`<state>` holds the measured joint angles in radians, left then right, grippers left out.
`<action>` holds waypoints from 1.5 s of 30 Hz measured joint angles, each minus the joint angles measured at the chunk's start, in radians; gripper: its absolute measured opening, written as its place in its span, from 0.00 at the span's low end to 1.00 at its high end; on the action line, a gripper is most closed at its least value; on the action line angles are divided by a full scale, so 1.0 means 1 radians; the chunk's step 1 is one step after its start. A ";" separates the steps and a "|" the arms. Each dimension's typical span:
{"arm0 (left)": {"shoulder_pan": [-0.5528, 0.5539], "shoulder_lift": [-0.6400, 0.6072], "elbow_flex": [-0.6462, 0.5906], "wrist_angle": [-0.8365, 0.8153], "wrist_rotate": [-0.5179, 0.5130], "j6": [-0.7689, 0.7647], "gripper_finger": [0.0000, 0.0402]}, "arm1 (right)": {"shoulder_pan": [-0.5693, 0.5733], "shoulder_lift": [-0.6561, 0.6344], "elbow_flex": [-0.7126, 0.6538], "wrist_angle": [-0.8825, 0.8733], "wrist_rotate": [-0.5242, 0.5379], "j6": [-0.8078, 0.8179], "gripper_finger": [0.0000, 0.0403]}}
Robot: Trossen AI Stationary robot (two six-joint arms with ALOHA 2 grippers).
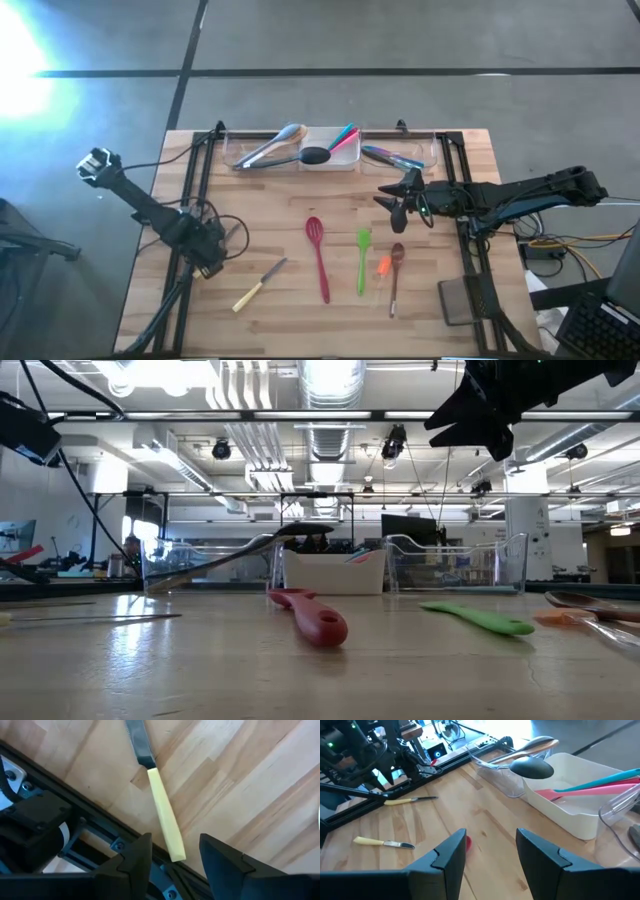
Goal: Pick & Place Kitchen Items
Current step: Put the left yellow table knife into the right transparent bin
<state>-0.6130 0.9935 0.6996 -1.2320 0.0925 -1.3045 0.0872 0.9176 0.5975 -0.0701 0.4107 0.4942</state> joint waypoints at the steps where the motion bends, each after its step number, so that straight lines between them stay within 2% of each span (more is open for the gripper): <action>1: -0.001 0.002 -0.001 0.001 0.000 -0.001 0.42 | 0.000 0.000 0.000 0.000 0.000 0.001 0.41; 9: -0.001 0.062 -0.003 0.007 -0.013 0.013 0.42 | 0.000 0.000 0.000 0.000 0.000 0.004 0.41; 19: 0.001 0.229 -0.005 0.034 -0.021 0.112 0.42 | 0.000 0.000 0.000 0.000 0.000 0.003 0.41; 27: 0.012 0.326 -0.015 0.075 0.041 0.120 0.42 | 0.000 0.000 0.000 -0.001 0.000 0.003 0.41; 36: 0.015 0.395 -0.110 0.208 0.148 0.064 0.42 | 0.000 0.000 0.000 -0.001 -0.036 0.003 0.41; 45: 0.023 0.382 -0.156 0.304 0.200 0.046 0.42 | 0.000 0.000 0.000 -0.002 -0.046 0.003 0.41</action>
<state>-0.5904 1.3755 0.5434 -0.9284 0.2928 -1.2585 0.0872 0.9176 0.5976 -0.0724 0.3649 0.4969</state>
